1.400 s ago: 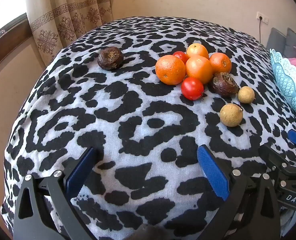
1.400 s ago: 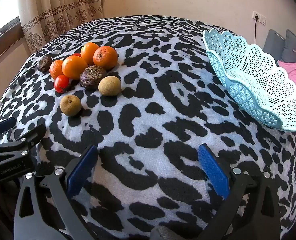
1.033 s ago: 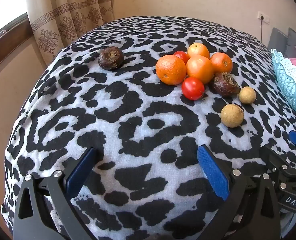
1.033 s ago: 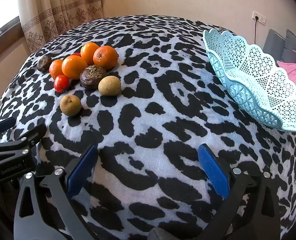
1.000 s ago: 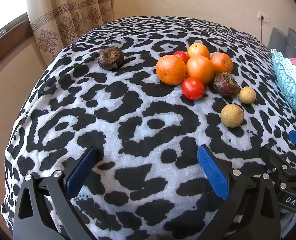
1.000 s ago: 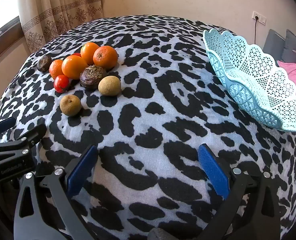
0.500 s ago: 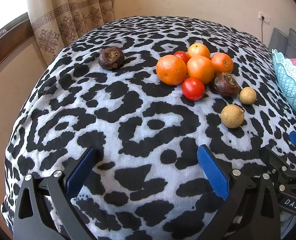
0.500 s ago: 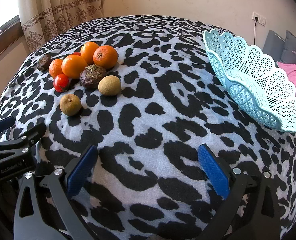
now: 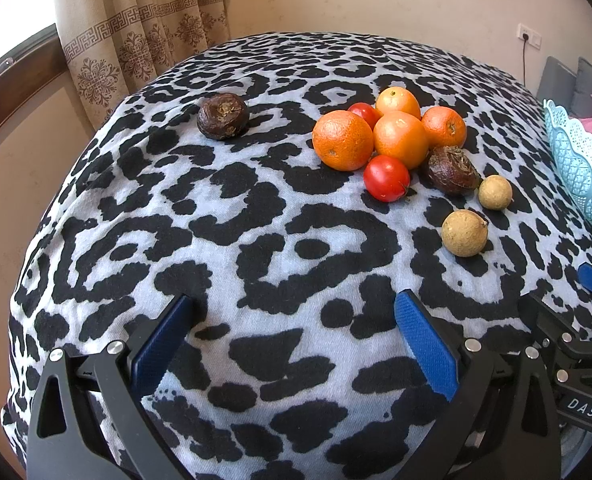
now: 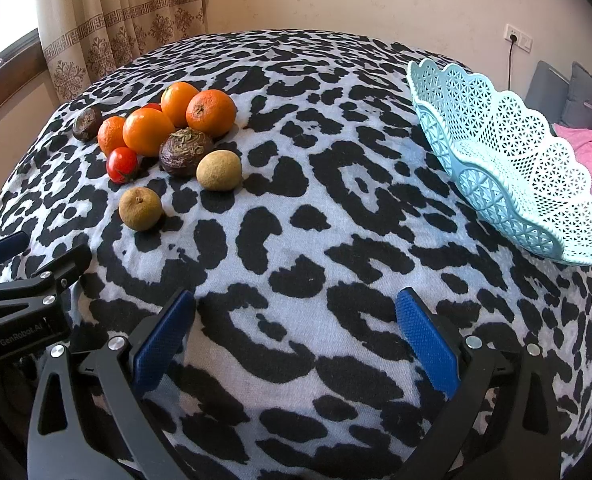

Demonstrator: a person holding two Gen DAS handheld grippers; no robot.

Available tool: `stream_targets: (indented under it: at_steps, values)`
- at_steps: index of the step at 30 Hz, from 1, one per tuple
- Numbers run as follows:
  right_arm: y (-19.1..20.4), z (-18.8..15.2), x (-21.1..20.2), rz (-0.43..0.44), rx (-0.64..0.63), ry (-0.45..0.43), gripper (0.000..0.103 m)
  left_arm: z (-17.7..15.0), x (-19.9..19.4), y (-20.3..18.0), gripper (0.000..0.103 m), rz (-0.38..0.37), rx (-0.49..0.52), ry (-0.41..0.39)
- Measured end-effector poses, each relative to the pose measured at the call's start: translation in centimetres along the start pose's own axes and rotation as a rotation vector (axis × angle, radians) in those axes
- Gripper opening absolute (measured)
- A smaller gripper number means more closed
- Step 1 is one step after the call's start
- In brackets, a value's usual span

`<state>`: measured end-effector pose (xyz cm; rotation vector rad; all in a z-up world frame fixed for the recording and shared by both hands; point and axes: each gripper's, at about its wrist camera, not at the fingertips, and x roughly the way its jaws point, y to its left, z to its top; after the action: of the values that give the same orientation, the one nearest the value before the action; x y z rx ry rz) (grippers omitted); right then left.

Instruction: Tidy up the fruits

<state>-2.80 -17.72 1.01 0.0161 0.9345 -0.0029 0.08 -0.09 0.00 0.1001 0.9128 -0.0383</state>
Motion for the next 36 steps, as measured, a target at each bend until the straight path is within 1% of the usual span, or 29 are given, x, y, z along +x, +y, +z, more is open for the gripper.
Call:
stream_targets:
  at_steps: [36]
  values:
    - [0.01,-0.03,-0.01,-0.003,-0.002,0.001,0.101,0.15,-0.25,0.20,0.098,0.006,0.005,-0.004]
